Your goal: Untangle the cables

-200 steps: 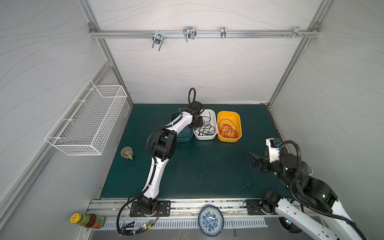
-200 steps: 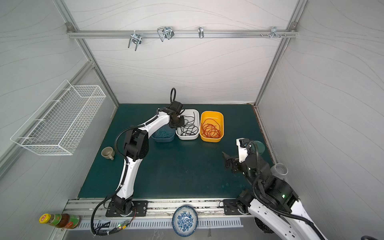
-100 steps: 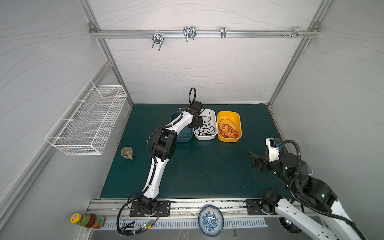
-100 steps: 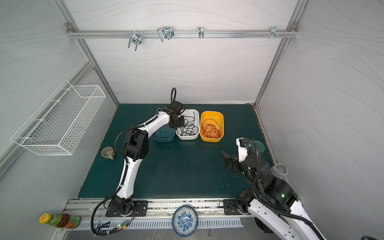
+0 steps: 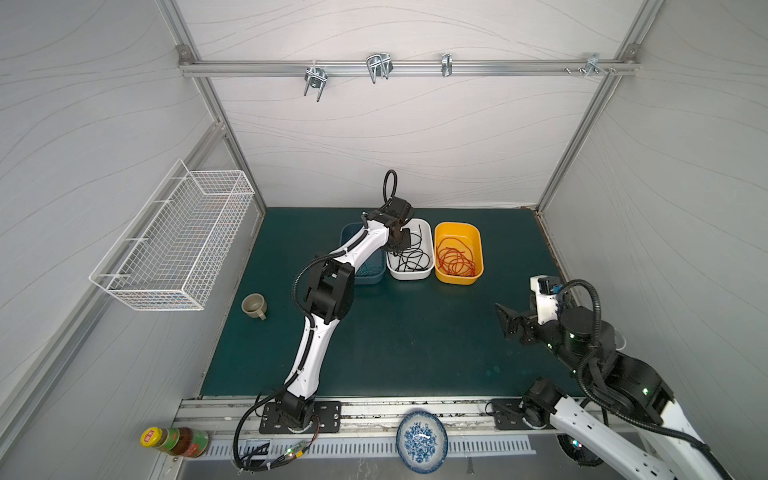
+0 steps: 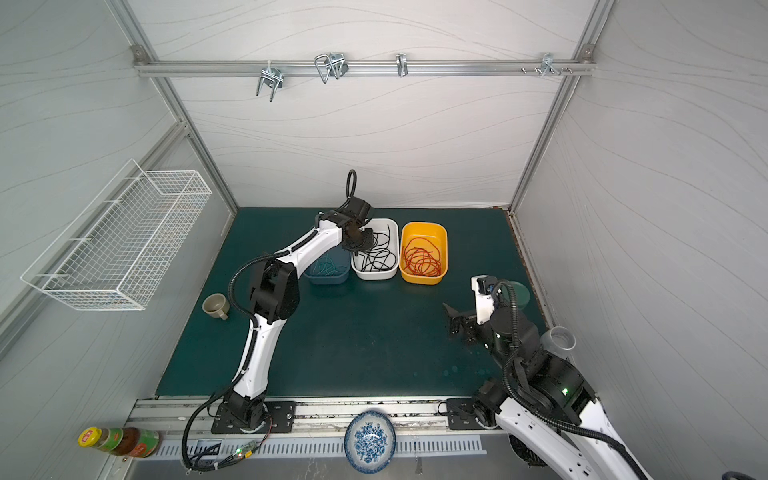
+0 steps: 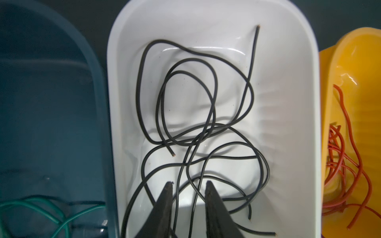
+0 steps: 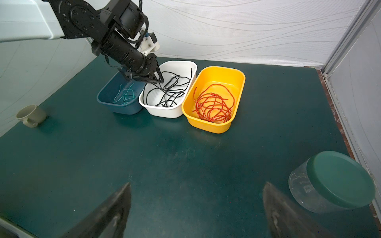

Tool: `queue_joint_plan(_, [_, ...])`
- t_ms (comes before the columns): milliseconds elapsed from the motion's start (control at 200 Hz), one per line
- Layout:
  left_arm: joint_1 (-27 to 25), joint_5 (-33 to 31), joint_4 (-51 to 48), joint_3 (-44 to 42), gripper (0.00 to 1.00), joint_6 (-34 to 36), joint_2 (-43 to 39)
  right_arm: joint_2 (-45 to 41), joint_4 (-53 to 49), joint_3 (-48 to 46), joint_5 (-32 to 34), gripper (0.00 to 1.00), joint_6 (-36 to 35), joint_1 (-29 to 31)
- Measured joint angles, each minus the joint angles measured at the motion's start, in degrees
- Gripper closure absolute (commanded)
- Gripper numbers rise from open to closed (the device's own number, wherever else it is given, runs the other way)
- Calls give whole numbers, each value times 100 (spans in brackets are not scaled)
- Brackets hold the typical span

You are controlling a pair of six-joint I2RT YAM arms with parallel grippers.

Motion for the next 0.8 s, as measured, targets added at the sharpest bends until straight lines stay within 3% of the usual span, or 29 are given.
queue_joint_plan(305, [-79,-13,-179,254,45,46,-402,33,2,-2,-2,1,-50,-15])
queue_joint_plan(545, [-243,-107,-229,256,35,195,-1309,68,2,-7,-2,1,-50,-15])
queue_joint_plan(800, [-612,-417,-221,-157,16,463,-2564,149,0,-22,-2,1,-48,-15])
